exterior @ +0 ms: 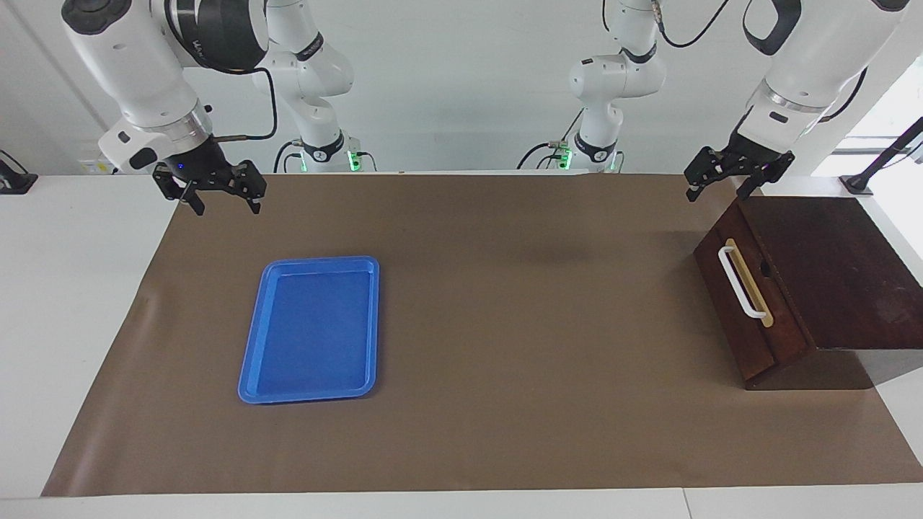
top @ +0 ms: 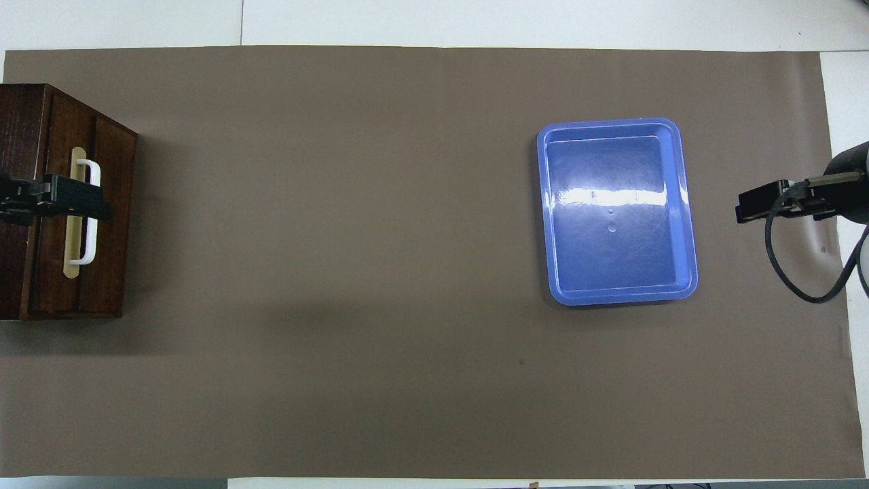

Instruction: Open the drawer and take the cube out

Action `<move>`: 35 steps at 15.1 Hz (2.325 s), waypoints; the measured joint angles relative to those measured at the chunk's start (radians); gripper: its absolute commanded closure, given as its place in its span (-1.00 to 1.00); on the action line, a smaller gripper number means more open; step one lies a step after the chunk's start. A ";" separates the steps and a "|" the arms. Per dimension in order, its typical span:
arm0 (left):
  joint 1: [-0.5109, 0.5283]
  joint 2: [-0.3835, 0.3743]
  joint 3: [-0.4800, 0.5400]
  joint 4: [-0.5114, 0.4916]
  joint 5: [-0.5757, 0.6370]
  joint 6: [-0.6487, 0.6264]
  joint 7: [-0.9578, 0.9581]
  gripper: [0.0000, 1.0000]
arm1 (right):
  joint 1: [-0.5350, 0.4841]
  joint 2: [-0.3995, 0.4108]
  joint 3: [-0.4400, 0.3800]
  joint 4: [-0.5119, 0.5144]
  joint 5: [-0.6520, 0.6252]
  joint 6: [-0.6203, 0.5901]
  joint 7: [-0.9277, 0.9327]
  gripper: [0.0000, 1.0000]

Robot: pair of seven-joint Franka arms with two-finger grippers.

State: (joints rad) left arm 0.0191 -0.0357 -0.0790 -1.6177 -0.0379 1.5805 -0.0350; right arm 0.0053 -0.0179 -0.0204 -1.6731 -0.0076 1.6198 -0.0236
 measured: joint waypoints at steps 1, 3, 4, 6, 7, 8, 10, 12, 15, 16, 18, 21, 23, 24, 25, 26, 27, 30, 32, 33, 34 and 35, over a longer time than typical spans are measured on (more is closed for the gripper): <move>0.000 0.000 0.000 0.000 0.000 0.000 0.000 -1.00 | 0.000 0.000 0.000 0.000 0.000 0.000 0.000 -1.00; 0.000 0.001 0.000 0.000 0.000 0.001 0.000 -1.00 | 0.000 0.000 0.000 0.000 0.000 0.000 0.000 -1.00; 0.000 0.002 0.000 0.000 0.000 0.001 0.000 -1.00 | 0.000 0.000 0.000 0.000 0.000 0.000 0.000 -1.00; 0.000 0.004 0.000 0.000 0.000 0.001 0.001 -1.00 | 0.000 0.000 0.000 0.000 0.000 0.000 0.000 -1.00; 0.001 0.004 0.001 -0.001 0.000 0.001 0.001 -1.00 | 0.000 0.000 0.000 0.000 0.000 0.000 0.000 -1.00; 0.003 0.005 0.002 -0.002 0.001 0.001 0.001 -1.00 | 0.000 0.000 0.000 0.000 0.000 0.000 0.000 -1.00; 0.007 0.005 0.007 -0.002 0.001 0.002 0.000 -1.00 | 0.000 0.000 0.000 0.000 0.000 0.000 0.000 -1.00; 0.016 0.005 0.007 -0.005 0.007 0.035 -0.017 -1.00 | 0.000 0.000 0.000 0.000 0.000 0.000 0.000 -1.00; 0.011 0.007 0.002 -0.059 0.114 0.150 -0.033 -1.00 | 0.001 0.000 0.003 0.000 0.002 0.000 -0.019 -1.00; 0.006 0.008 -0.003 -0.091 0.150 0.194 -0.037 -1.00 | 0.002 0.000 0.006 0.000 0.003 0.000 -0.026 -1.00; -0.005 0.020 -0.007 -0.152 0.198 0.267 -0.045 -1.00 | 0.006 0.000 0.016 0.000 0.003 -0.003 -0.027 -1.00; -0.051 0.071 -0.009 -0.194 0.309 0.319 -0.091 -1.00 | 0.024 -0.002 0.019 -0.006 0.003 -0.013 -0.029 -1.00; -0.100 0.120 -0.011 -0.197 0.367 0.347 -0.167 -1.00 | 0.048 -0.006 0.020 -0.021 0.004 -0.013 -0.034 -1.00; -0.120 0.143 -0.012 -0.197 0.400 0.357 -0.190 -1.00 | 0.068 -0.009 0.020 -0.028 0.004 -0.013 -0.035 -1.00; -0.132 0.161 -0.013 -0.198 0.426 0.369 -0.205 -1.00 | 0.090 -0.012 0.021 -0.032 0.004 -0.013 -0.036 -1.00; -0.134 0.175 -0.013 -0.201 0.454 0.384 -0.209 -1.00 | 0.110 -0.013 0.022 -0.035 0.005 -0.013 -0.037 -1.00; -0.132 0.183 -0.010 -0.208 0.489 0.400 -0.209 -1.00 | 0.127 -0.014 0.022 -0.038 0.005 -0.013 -0.044 -1.00; -0.104 0.186 0.001 -0.260 0.548 0.475 -0.208 -1.00 | 0.143 -0.018 0.024 -0.056 0.040 0.002 -0.144 -1.00; -0.069 0.186 0.002 -0.293 0.555 0.523 -0.205 -1.00 | 0.143 -0.023 0.023 -0.072 0.081 0.042 -0.244 -1.00; -0.053 0.186 0.003 -0.302 0.556 0.541 -0.200 -1.00 | 0.143 -0.026 0.023 -0.080 0.108 0.061 -0.300 -1.00; -0.039 0.186 0.003 -0.307 0.556 0.553 -0.196 -1.00 | 0.143 -0.029 0.023 -0.088 0.132 0.080 -0.361 -1.00; -0.028 0.186 0.003 -0.312 0.557 0.566 -0.191 -1.00 | 0.143 -0.031 0.023 -0.096 0.160 0.094 -0.433 -1.00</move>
State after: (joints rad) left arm -0.0084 0.1506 -0.0756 -1.9299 0.5188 2.1463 -0.2261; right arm 0.1488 -0.0492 0.0024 -1.7692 0.1523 1.7136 -0.4562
